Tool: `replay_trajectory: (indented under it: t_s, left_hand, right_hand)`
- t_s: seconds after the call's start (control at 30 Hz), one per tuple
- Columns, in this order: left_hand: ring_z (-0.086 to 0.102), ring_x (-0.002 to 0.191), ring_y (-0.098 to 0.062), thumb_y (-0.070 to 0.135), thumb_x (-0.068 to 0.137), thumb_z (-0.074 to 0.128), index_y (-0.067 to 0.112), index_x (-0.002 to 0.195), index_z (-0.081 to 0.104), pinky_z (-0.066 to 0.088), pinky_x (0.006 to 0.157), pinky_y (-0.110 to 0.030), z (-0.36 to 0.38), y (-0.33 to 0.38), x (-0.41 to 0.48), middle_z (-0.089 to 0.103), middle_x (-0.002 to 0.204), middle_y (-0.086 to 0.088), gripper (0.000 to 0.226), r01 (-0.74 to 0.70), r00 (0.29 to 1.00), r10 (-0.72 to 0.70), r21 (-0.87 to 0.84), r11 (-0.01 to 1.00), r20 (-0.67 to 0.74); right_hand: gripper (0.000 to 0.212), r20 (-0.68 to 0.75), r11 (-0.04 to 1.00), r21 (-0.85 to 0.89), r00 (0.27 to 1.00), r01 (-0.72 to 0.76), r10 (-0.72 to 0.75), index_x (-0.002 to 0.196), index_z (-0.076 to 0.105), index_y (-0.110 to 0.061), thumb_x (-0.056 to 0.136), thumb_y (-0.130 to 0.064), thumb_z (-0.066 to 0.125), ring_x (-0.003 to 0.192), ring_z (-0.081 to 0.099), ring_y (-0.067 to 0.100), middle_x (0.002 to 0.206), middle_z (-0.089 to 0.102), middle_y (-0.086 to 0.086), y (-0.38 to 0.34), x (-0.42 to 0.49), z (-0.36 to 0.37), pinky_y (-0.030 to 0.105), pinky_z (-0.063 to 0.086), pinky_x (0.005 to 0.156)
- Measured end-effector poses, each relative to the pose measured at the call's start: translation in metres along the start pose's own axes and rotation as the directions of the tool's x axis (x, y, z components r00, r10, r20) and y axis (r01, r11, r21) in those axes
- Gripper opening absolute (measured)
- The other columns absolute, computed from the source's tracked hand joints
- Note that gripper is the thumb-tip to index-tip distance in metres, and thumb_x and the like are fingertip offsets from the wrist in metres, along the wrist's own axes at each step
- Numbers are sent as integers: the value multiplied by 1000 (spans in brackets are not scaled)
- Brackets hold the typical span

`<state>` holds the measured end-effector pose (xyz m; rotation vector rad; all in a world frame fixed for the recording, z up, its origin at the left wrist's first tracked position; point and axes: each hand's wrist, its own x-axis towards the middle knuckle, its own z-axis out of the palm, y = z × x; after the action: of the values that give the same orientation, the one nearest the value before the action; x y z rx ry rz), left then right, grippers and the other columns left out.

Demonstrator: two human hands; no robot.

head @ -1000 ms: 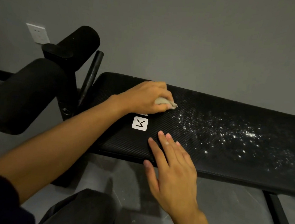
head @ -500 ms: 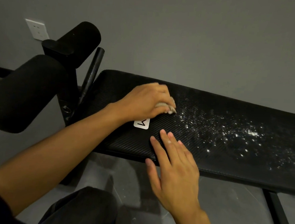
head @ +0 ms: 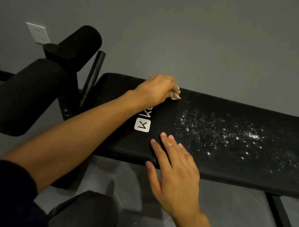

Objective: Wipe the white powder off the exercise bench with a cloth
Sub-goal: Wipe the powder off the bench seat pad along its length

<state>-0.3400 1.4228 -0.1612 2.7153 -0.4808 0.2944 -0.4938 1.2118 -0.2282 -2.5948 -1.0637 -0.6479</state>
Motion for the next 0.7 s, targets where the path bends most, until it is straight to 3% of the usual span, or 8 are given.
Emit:
replay_trajectory:
  t_s: [0.07, 0.2, 0.27, 0.4, 0.47, 0.6, 0.7]
  left_hand:
    - [61, 114, -12, 20, 96, 67, 21, 118, 74, 49, 102, -36, -2, 2, 3, 67, 122, 4, 23, 32, 999, -32, -22, 999, 24]
    - [57, 113, 3, 24, 96, 66, 23, 120, 72, 42, 102, -16, -6, 19, -28, 65, 125, 10, 25, -139, 981, 157, -147, 979, 117]
    - [53, 111, 2, 26, 97, 64, 23, 121, 72, 38, 102, -19, -2, 17, -30, 65, 125, 8, 25, -142, 985, 150, -99, 985, 80]
    - [56, 108, -9, 25, 99, 63, 22, 117, 74, 43, 101, -31, 2, 9, -5, 67, 120, 3, 22, 38, 999, -39, -63, 997, -24]
    - [53, 109, -6, 27, 99, 63, 25, 118, 73, 43, 103, -31, 2, 13, -6, 66, 121, 7, 22, 17, 999, -15, -66, 998, 32]
    - [50, 110, 8, 28, 98, 63, 28, 121, 71, 26, 105, -11, -1, 25, -33, 61, 123, 20, 24, -134, 979, 155, -158, 978, 131]
    - [53, 108, -1, 27, 98, 63, 25, 121, 72, 38, 101, -21, -2, 14, -20, 65, 122, 9, 24, -81, 993, 87, -73, 994, 83]
  right_hand:
    - [48, 5, 1000, -5, 1000, 0, 0, 140, 57, -18, 101, -44, 46, 143, 43, 21, 152, 49, 7, 1, 0, -1, 40, 36, 116]
    - [49, 10, 1000, -9, 1000, 13, -12, 141, 56, -19, 102, -45, 45, 143, 42, 21, 152, 48, 7, 2, -1, -1, 40, 35, 116]
    - [49, 13, 1000, -11, 1000, 17, -17, 142, 56, -18, 101, -45, 45, 144, 42, 22, 153, 47, 8, 4, -2, -1, 40, 35, 116]
    - [52, 54, 999, -22, 998, 37, -36, 145, 52, -18, 101, -45, 46, 146, 38, 23, 156, 43, 9, 5, -2, -2, 41, 33, 118]
    - [53, 73, 999, -23, 997, 41, -40, 146, 51, -18, 101, -46, 44, 147, 35, 23, 157, 41, 9, 6, -3, -3, 42, 32, 119]
    - [54, 99, 999, -21, 994, 47, -45, 147, 49, -18, 102, -46, 41, 149, 33, 24, 158, 39, 10, 6, -3, -6, 42, 32, 119]
    - [53, 89, 999, -15, 995, 40, -39, 146, 50, -17, 102, -45, 42, 148, 35, 23, 157, 40, 10, 5, -3, -6, 42, 31, 119]
